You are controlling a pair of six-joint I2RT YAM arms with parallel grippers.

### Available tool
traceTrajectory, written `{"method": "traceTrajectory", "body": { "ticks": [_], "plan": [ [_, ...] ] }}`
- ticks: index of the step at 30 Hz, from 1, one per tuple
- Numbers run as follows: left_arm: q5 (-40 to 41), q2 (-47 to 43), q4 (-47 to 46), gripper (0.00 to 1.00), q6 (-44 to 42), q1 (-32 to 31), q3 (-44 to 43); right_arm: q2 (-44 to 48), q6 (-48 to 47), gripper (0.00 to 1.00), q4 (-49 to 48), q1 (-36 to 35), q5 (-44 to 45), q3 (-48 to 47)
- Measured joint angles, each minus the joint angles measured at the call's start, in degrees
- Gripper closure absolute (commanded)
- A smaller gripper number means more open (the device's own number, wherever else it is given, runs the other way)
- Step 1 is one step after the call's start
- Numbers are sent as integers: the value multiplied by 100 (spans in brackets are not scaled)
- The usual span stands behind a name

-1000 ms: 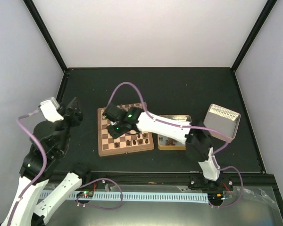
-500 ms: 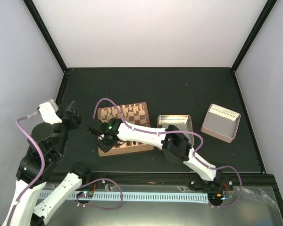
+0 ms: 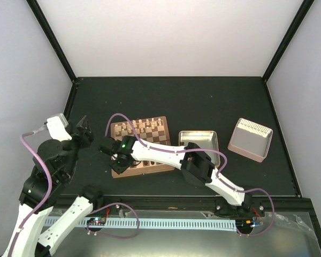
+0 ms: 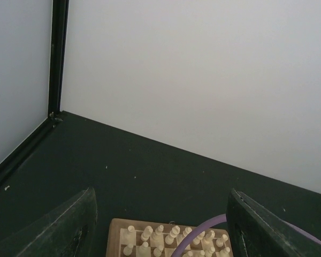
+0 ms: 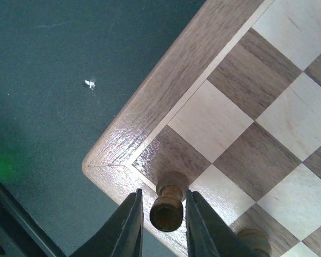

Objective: Set up the chess pieces on the board
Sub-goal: Place the chess piece on the chessboard, then pick up the chess piece from the storage box.

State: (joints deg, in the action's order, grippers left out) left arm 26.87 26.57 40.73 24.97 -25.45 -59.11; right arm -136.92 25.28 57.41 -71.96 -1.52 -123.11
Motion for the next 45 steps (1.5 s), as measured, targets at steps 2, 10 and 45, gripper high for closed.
{"method": "traceTrajectory", "body": {
  "ticks": [2, 10, 45],
  "plan": [
    [-7, 0, 4, 32, 2, 0, 24, -2, -9, 75, 0, -2, -7, 0],
    [-11, 0, 26, 32, 2, 0, 44, -7, -37, 88, -96, -2, -26, -9],
    [-1191, 179, -474, 25, -153, 2, 343, 4964, 844, 62, -1757, 1766, 791, 4892]
  ]
}}
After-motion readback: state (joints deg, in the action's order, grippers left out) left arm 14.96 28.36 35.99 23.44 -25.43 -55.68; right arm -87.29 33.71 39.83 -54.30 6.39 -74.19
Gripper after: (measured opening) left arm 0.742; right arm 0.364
